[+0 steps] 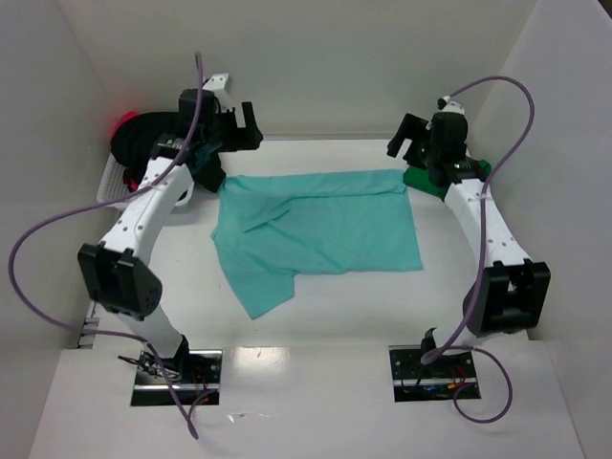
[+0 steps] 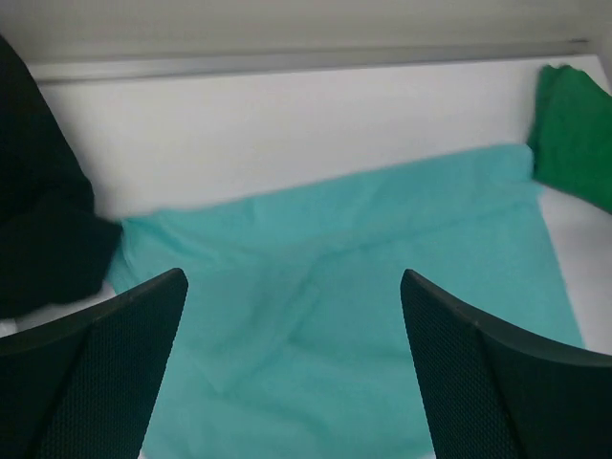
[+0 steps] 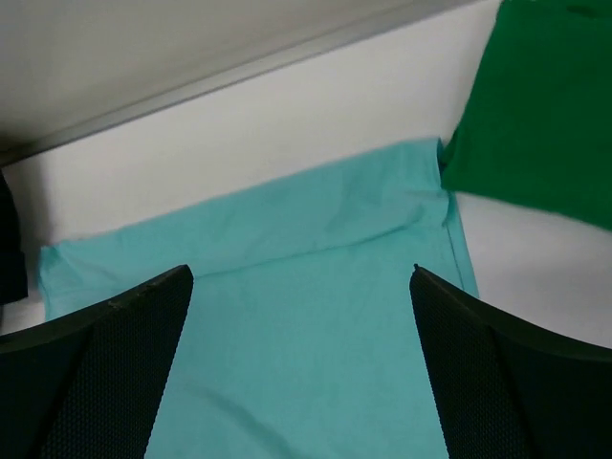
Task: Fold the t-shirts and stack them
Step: Grap the side of the flattened tshirt closest away from the robot with both arms
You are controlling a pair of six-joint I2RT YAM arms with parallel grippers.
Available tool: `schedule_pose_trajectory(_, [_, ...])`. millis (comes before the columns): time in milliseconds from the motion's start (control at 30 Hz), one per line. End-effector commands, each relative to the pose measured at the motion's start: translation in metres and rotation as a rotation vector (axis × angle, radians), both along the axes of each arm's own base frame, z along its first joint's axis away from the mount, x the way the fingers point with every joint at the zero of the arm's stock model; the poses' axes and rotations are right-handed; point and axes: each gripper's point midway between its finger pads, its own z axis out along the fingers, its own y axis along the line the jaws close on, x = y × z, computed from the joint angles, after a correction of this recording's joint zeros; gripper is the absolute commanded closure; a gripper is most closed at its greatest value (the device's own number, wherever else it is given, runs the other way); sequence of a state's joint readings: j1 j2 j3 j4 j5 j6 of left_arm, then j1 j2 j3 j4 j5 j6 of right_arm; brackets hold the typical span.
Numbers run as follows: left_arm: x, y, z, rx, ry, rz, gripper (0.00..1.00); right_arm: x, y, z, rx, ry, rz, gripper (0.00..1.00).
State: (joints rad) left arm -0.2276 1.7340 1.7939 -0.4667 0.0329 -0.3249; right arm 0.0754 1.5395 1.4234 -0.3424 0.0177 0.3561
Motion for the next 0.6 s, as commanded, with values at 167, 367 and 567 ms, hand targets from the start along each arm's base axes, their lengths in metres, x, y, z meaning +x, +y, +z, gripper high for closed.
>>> schedule_pose_trajectory(167, [-0.127,-0.003,-0.083,-0.128,0.244,0.009,0.0,-0.072,-0.014,-0.103,0.046,0.246,-0.107,0.0])
schedule_pose_trajectory(367, [-0.197,-0.003,-0.121,-0.194,0.417,0.012,0.0,-0.12,-0.04,-0.149,0.069,0.437,-0.227,0.0])
schedule_pose_trajectory(567, [-0.249,-0.01,-0.154,-0.233,0.565,-0.007,0.0,-0.154,-0.053,-0.178,0.062,0.548,-0.302,0.0])
